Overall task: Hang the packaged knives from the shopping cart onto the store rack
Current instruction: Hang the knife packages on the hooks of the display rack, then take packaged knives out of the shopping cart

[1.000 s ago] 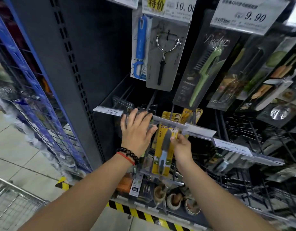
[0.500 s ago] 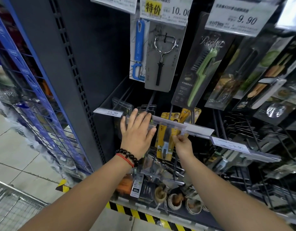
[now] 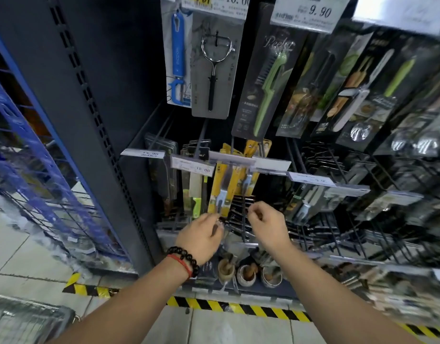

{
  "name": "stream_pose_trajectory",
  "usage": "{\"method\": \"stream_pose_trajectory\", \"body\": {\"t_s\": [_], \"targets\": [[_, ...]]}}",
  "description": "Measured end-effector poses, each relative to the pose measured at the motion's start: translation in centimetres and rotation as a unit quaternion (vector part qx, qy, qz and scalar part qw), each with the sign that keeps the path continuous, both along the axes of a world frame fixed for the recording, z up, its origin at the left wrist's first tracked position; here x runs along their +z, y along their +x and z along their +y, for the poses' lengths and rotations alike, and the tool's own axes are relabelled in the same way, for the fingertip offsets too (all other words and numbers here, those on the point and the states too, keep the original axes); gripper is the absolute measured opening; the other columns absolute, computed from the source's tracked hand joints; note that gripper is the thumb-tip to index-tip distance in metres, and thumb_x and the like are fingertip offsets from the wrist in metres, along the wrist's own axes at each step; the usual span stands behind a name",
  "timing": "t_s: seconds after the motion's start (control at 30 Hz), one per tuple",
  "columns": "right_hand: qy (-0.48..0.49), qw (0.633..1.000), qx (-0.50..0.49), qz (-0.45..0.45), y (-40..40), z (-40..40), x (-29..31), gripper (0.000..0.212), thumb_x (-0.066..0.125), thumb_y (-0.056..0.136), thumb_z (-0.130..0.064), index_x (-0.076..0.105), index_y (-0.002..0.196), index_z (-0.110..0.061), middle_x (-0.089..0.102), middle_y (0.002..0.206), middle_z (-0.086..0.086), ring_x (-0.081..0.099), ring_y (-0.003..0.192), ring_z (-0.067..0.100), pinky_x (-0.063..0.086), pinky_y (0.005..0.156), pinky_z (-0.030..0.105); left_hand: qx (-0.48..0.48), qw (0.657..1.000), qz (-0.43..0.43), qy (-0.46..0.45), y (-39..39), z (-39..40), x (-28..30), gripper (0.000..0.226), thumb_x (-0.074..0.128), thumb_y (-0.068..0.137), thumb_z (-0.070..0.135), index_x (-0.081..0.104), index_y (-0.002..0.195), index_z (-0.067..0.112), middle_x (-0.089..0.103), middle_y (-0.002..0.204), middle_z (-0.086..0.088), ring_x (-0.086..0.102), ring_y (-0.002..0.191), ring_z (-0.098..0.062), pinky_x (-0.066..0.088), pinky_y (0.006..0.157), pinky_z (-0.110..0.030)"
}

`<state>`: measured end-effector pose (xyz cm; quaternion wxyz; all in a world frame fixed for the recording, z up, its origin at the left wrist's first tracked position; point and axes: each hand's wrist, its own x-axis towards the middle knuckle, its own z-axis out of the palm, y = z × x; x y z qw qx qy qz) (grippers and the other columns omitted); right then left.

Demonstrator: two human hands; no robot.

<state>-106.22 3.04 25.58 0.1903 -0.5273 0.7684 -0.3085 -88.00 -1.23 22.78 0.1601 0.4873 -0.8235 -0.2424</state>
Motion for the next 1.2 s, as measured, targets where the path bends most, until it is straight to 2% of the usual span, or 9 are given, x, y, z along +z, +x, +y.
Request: {"method": "stream_pose_trajectory", "body": {"t_s": [0.2, 0.4, 0.5, 0.6, 0.73, 0.87, 0.97, 1.03, 1.2], "targets": [[0.023, 0.997, 0.071, 0.015, 4.4, 6.1, -1.1, 0.012, 0.055, 0.093, -0.017, 0.066, 0.097, -0.017, 0.065, 0.092, -0.004, 0.059, 0.084, 0.015, 0.045, 0.071, 0.031, 0.043, 0.999, -0.022, 0.026, 4.1, 6.4, -0.5, 0.039, 0.037, 0.098, 0.042, 0.048, 0.132, 0.027, 0.056, 0.125, 0.003, 0.057, 0.109, -0.020, 0.047, 0.079, -0.030], [0.029, 0.980, 0.191, -0.048, 13.3, 13.5, -5.2, 0.012, 0.058, 0.091, -0.019, 0.063, 0.081, -0.022, 0.061, 0.075, -0.007, 0.054, 0.066, 0.007, 0.040, 0.063, 0.030, 0.150, 0.983, 0.080, 0.066, 11.2, 17.8, -2.3, 0.025, 0.048, 0.094, 0.029, 0.060, 0.116, 0.029, 0.062, 0.108, 0.009, 0.059, 0.101, -0.012, 0.045, 0.084, -0.026], [0.007, 0.966, 0.242, -0.086, 18.7, 17.7, -6.3, 0.009, 0.063, 0.088, -0.015, 0.069, 0.081, -0.017, 0.067, 0.076, -0.001, 0.055, 0.073, 0.007, 0.038, 0.064, 0.025, 0.257, 0.960, 0.100, 0.053, 15.5, 24.8, -2.9, 0.025, 0.053, 0.090, 0.026, 0.066, 0.112, 0.025, 0.064, 0.103, 0.010, 0.058, 0.097, -0.008, 0.041, 0.083, -0.021], [0.038, 0.950, 0.282, -0.127, 23.8, 22.4, -6.6, 0.009, 0.063, 0.089, -0.016, 0.071, 0.085, -0.013, 0.070, 0.079, 0.005, 0.062, 0.075, 0.018, 0.045, 0.073, 0.032, 0.304, 0.947, 0.080, 0.067, 19.8, 31.4, -2.2, 0.029, 0.049, 0.087, 0.029, 0.068, 0.105, 0.018, 0.067, 0.100, 0.005, 0.059, 0.097, -0.012, 0.043, 0.092, -0.029], [0.068, 0.918, 0.362, -0.146, 29.4, 27.4, -5.7, 0.012, 0.062, 0.090, -0.016, 0.065, 0.079, -0.017, 0.059, 0.067, -0.004, 0.052, 0.065, 0.012, 0.037, 0.060, 0.012, 0.371, 0.917, 0.078, 0.127, 25.1, 38.4, -1.6, 0.035, 0.046, 0.088, 0.031, 0.066, 0.112, 0.016, 0.066, 0.108, 0.000, 0.062, 0.098, -0.020, 0.046, 0.090, -0.032], [0.056, 0.901, 0.407, -0.138, 35.1, 30.7, -5.9, 0.009, 0.063, 0.087, -0.014, 0.071, 0.085, -0.015, 0.062, 0.070, -0.008, 0.055, 0.068, 0.004, 0.038, 0.062, 0.017, 0.407, 0.905, 0.050, 0.116, 29.8, 43.4, -0.8, 0.037, 0.044, 0.091, 0.039, 0.058, 0.125, 0.036, 0.062, 0.122, 0.012, 0.056, 0.112, -0.009, 0.045, 0.096, -0.028], [0.051, 0.886, 0.438, -0.144, 40.1, 33.1, -6.1, 0.010, 0.063, 0.085, -0.011, 0.072, 0.083, -0.015, 0.064, 0.066, -0.009, 0.058, 0.068, -0.003, 0.041, 0.063, 0.014, 0.430, 0.893, 0.060, 0.120, 34.1, 46.4, -0.4, 0.031, 0.047, 0.096, 0.028, 0.059, 0.125, 0.029, 0.061, 0.122, 0.007, 0.061, 0.107, -0.012, 0.042, 0.089, -0.020], [0.054, 0.882, 0.448, -0.135, 43.7, 34.9, -6.5, 0.009, 0.063, 0.086, -0.012, 0.072, 0.085, -0.014, 0.070, 0.074, -0.003, 0.060, 0.070, 0.005, 0.045, 0.068, 0.023, 0.440, 0.890, 0.051, 0.109, 37.5, 48.5, -0.4, 0.031, 0.047, 0.097, 0.028, 0.058, 0.126, 0.024, 0.059, 0.124, 0.004, 0.058, 0.112, -0.015, 0.039, 0.093, -0.022], [0.075, 0.884, 0.445, -0.120, 53.0, 39.6, -7.5, 0.013, 0.061, 0.084, -0.008, 0.071, 0.089, -0.013, 0.069, 0.081, -0.001, 0.059, 0.076, 0.012, 0.038, 0.066, 0.015, 0.468, 0.873, 0.053, 0.127, 46.7, 54.2, -1.1, 0.027, 0.048, 0.095, 0.029, 0.058, 0.120, 0.026, 0.060, 0.122, 0.007, 0.054, 0.112, -0.013, 0.040, 0.094, -0.023]]}}
